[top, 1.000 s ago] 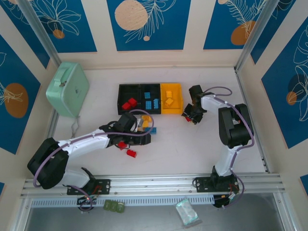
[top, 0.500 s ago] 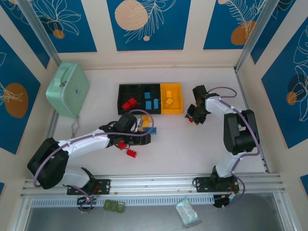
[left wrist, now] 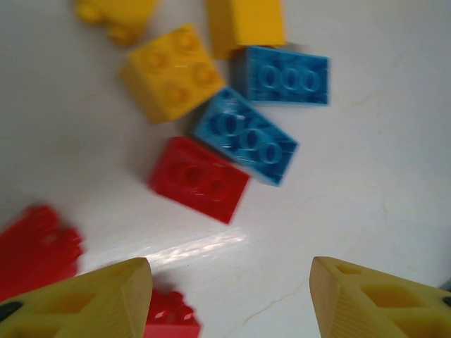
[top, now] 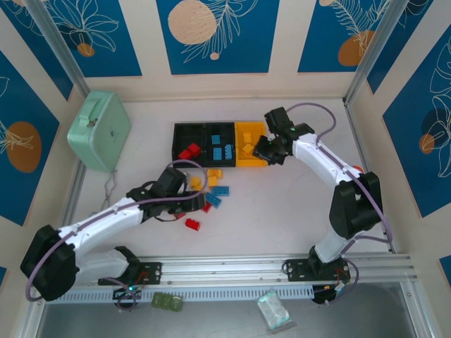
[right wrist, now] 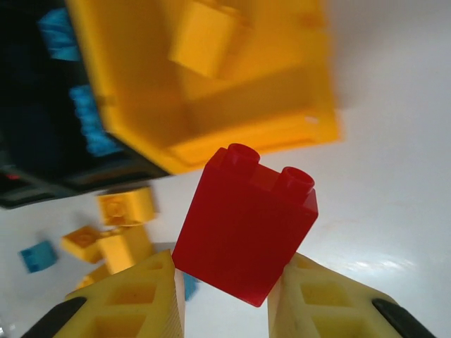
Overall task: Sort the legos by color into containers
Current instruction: Place the lego in the container.
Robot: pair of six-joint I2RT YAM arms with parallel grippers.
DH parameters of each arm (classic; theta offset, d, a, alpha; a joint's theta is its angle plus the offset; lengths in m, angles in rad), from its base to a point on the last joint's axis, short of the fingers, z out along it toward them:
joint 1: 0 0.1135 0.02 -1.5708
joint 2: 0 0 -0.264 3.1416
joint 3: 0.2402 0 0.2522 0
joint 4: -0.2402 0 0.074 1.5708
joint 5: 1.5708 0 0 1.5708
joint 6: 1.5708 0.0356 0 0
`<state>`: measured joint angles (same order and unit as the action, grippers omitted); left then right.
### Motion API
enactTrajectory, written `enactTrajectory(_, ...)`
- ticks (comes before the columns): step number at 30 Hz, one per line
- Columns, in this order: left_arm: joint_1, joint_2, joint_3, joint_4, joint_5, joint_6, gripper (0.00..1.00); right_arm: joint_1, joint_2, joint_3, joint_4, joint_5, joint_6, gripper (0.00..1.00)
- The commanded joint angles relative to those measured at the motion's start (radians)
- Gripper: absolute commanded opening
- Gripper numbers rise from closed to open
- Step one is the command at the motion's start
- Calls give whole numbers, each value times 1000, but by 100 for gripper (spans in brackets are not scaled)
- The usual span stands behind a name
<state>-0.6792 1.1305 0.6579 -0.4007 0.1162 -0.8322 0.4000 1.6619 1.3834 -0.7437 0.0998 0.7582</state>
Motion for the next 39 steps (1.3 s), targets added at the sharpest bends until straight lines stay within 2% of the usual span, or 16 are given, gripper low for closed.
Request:
enactTrajectory(1, 34, -69, -37, -129, -70, -52, 60, 68, 105, 136, -22, -34, -15, 29)
enactTrajectory(9, 78, -200, -78, -232, -95, -84, 60, 195, 416, 530, -46, -90, -16, 29)
enactTrajectory(14, 86, -228, -93, -236, -80, -85, 60, 234, 600, 747, -49, -158, -5, 29)
enactTrajectory(22, 95, -250, -116, -228, -65, -90, 60, 267, 855, 1113, -170, -206, 6, 29)
enactTrajectory(30, 102, -255, -130, -219, -59, -91, 60, 271, 892, 1126, -202, -210, 5, 31)
enactTrajectory(34, 103, -247, -137, -201, -50, -95, 60, 278, 886, 1111, -209, -204, -3, 42)
enactTrajectory(39, 103, -243, -131, -196, -45, -96, 60, 283, 852, 1078, -193, -190, -8, 48)
